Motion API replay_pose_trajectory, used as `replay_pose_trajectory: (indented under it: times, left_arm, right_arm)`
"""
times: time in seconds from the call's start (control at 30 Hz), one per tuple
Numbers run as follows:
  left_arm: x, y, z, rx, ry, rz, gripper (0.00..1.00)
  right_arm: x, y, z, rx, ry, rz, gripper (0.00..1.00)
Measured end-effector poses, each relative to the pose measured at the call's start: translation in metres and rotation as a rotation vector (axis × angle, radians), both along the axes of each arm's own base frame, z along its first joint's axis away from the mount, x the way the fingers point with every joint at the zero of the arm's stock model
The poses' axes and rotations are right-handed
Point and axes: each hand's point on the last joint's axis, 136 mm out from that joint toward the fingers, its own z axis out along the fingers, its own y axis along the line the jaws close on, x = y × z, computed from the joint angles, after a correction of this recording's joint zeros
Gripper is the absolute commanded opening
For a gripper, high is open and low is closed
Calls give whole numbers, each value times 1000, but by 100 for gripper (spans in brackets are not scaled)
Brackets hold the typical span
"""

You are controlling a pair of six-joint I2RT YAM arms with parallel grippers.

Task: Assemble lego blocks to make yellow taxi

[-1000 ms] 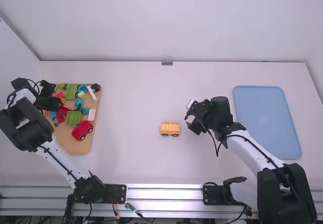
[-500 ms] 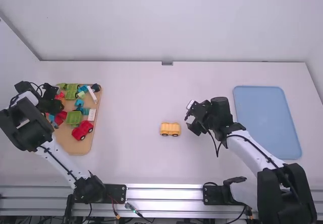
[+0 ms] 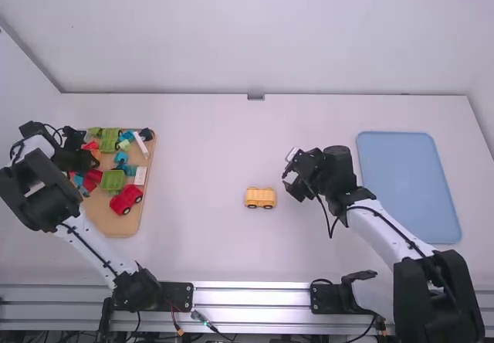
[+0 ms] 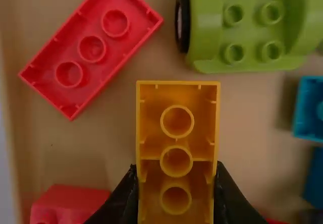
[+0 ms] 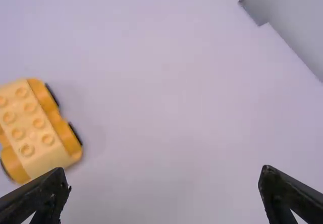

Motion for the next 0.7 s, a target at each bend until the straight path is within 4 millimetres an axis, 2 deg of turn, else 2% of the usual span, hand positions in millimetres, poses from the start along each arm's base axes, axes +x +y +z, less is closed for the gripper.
replay_pose_trajectory:
  times: [0.13, 0.2, 0.27, 0.33, 0.4, 0.47, 0.5, 0.53, 0.57, 0.6, 0.63, 0.67, 0.7]
  left_arm:
    - [17, -3, 30, -55, -83, 29, 2]
    - [19, -13, 49, -98, -125, 27, 2]
    - [25, -27, 84, -131, -210, 7, 2]
    - [28, -38, 109, -136, -279, -21, 2]
    - [32, -68, 146, -130, -394, -89, 2]
    - [37, -91, 162, -120, -460, -144, 2]
    - [41, -117, 172, -114, -516, -208, 2]
    - [46, -154, 178, -120, -577, -290, 2]
    - [46, -154, 178, -120, -577, -290, 2]
    - [50, -189, 178, -130, -630, -361, 2]
    - [48, -215, 175, -151, -654, -405, 2]
    - [46, -228, 172, -170, -659, -426, 2]
    - [37, -268, 162, -228, -672, -488, 2]
  right_arm:
    - [7, 11, 20, 115, -36, 16, 99]
    - [11, 15, 35, 195, -59, 29, 99]
    - [16, 17, 53, 287, -88, 39, 99]
    - [21, 17, 66, 350, -113, 44, 99]
    - [29, 17, 78, 440, -123, 51, 99]
    - [34, 18, 80, 488, -117, 58, 99]
    - [38, 19, 79, 532, -106, 68, 99]
    - [41, 21, 78, 576, -91, 82, 99]
    - [41, 21, 78, 576, -91, 82, 99]
    - [43, 23, 78, 623, -87, 108, 99]
    - [44, 25, 78, 650, -83, 131, 99]
    - [44, 26, 78, 667, -78, 142, 99]
    - [44, 27, 77, 709, -69, 174, 99]
